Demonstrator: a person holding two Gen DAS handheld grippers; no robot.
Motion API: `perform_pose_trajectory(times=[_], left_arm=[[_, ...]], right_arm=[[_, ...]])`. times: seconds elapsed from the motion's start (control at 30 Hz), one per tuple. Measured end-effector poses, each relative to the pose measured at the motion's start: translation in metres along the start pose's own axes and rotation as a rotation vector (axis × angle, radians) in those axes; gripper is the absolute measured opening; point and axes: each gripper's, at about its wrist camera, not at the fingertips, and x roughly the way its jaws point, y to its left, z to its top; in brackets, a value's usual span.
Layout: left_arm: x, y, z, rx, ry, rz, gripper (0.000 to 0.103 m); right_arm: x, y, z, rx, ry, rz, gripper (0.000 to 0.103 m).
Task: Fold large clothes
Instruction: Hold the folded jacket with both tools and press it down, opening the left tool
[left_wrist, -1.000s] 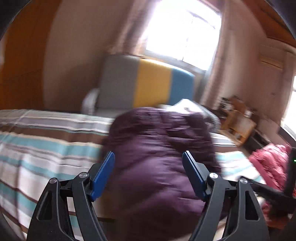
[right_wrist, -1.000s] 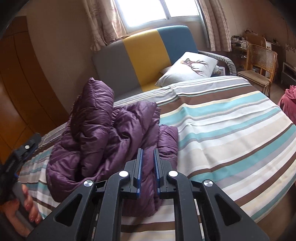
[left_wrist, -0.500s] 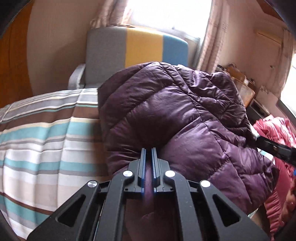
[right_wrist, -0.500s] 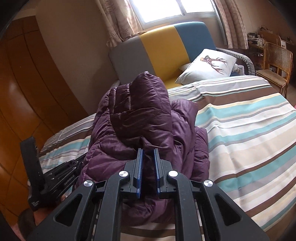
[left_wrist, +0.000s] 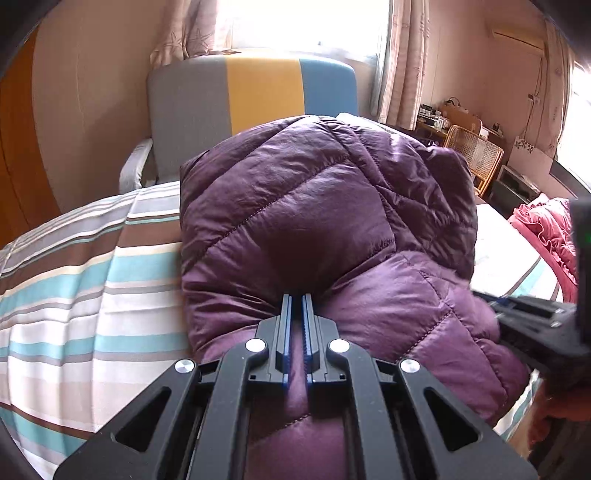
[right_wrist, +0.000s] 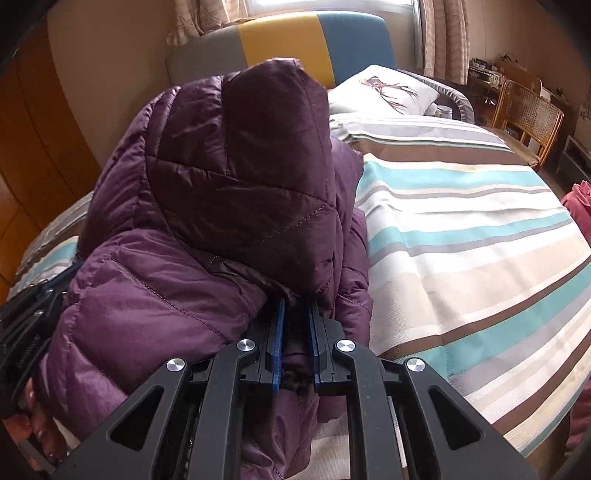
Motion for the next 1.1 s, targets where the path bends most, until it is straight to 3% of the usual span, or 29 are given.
perform_pose_trajectory(times=[0.2, 0.5, 0.77, 0.87, 1.03, 1.1], left_arm=[[0.006, -0.006, -0.004, 0.019, -0.007, 0.026, 0.003], [0.002, -0.011, -0.003, 0.033, 0.017, 0.041, 0.003], [0.002, -0.020, 0.000, 0.046, 0.033, 0.079, 0.003], [0.002, -0.023, 0.001, 0.051, 0.036, 0.088, 0.003], [0.003, -0.025, 0.002, 0.050, 0.039, 0.086, 0.003], [0.004, -0.026, 0.003, 0.051, 0.034, 0.080, 0.004]], right_arm=[[0.011, -0.005, -0.007, 0.024, -0.012, -0.007, 0.011], [-0.014, -0.008, 0.000, 0.034, -0.014, -0.007, 0.011], [-0.065, -0.002, 0.030, 0.045, -0.183, 0.051, 0.011], [-0.052, 0.012, 0.049, 0.010, -0.175, 0.055, 0.011], [0.000, 0.011, 0.058, -0.025, -0.085, -0.071, 0.011], [0.018, 0.005, 0.058, -0.008, -0.054, -0.082, 0.011]])
